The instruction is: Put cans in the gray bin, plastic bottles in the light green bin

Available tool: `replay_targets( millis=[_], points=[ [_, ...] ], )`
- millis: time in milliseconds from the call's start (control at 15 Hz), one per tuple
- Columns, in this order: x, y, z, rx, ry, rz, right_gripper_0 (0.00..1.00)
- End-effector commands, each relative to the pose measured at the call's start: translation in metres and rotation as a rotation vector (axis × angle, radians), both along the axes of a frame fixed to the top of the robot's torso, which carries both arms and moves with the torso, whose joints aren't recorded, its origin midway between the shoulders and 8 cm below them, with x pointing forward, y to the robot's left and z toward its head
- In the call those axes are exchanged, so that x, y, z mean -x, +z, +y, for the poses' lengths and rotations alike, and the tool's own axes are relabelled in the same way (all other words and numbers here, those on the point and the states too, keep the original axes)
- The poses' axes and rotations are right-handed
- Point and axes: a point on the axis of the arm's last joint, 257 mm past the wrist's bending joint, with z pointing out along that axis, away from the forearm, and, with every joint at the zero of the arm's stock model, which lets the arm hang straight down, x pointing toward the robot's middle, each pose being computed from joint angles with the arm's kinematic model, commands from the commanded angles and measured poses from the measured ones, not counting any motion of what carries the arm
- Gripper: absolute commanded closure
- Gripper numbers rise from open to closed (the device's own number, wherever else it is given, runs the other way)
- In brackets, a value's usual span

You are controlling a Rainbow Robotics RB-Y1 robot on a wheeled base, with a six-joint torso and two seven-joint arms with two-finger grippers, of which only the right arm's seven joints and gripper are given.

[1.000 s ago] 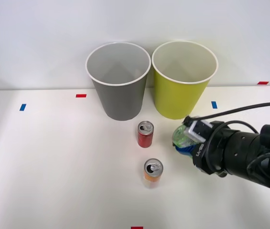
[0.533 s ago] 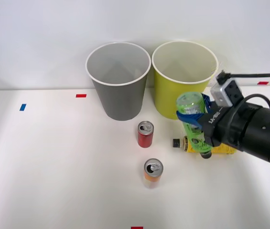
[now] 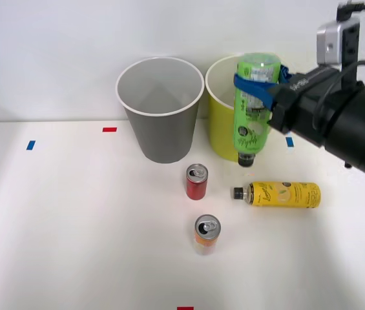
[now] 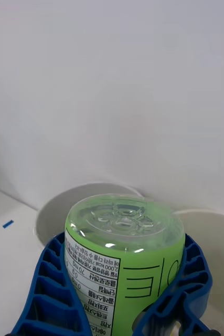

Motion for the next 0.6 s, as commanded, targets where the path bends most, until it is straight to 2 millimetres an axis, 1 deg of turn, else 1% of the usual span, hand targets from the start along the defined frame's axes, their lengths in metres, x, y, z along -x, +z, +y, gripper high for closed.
replay_targets(
  millis=[67, 267, 333, 467, 533, 600],
  points=[
    [-0.041, 0.029, -0.001, -0.096, -0.01, -0.024, 1.0],
    [-0.079, 0.048, -0.006, -0.13, -0.028, -0.043, 1.0],
    [-0.096, 0.055, -0.008, -0.149, -0.034, -0.045, 1.0],
    [-0.119, 0.066, -0.011, -0.17, -0.048, -0.052, 1.0],
    [-0.133, 0.072, -0.016, -0.177, -0.066, -0.062, 1.0],
    [-0.142, 0.074, -0.022, -0.173, -0.083, -0.068, 1.0]
  ],
)
